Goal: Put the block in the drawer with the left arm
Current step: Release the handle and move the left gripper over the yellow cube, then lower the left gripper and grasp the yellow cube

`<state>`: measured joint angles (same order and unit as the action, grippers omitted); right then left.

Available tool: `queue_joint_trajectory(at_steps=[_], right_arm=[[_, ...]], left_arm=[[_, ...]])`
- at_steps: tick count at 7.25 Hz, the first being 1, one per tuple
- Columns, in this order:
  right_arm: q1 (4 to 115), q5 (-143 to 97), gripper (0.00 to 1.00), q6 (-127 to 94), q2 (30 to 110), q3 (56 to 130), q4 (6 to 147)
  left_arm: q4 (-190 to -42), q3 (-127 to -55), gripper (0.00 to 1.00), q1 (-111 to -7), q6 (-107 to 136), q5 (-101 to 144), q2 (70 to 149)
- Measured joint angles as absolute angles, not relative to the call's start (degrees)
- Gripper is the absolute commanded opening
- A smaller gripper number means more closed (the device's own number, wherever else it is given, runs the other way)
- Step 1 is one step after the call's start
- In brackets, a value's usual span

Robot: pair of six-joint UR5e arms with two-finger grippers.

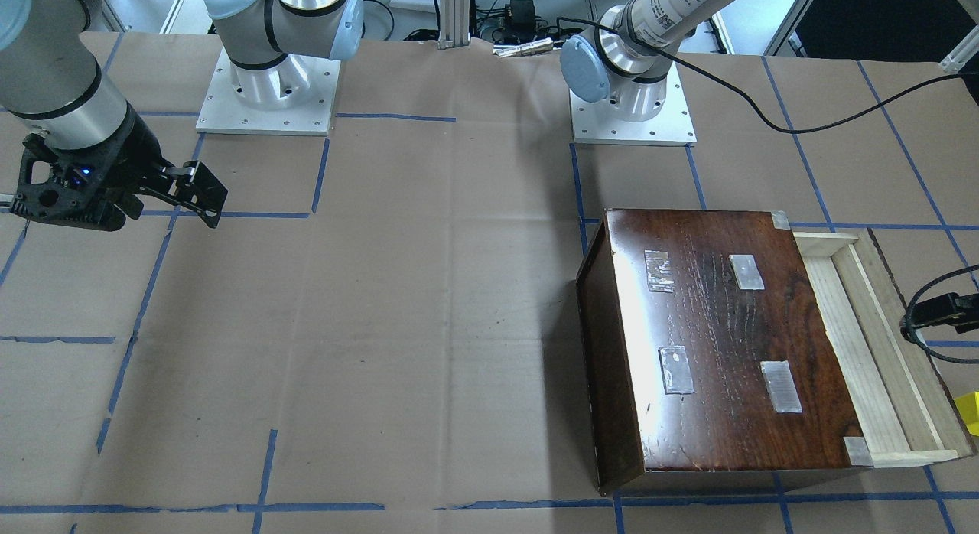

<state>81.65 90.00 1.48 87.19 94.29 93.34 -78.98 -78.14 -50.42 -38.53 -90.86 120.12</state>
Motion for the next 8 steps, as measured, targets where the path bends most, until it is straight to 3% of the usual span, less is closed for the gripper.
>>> queue_joint_trajectory(at_steps=[5,8], right_arm=[[81.7,90.0,1.0,1.4,87.2,94.3,93.3],[81.7,90.0,1.0,1.5,87.2,94.3,93.3]], left_arm=[[-79.1,-76.5,0.99,-49.9,-39.7,-92.6,119.6],[-79.4,-71.9,0.99,-49.7,-39.8,-93.4,119.9]])
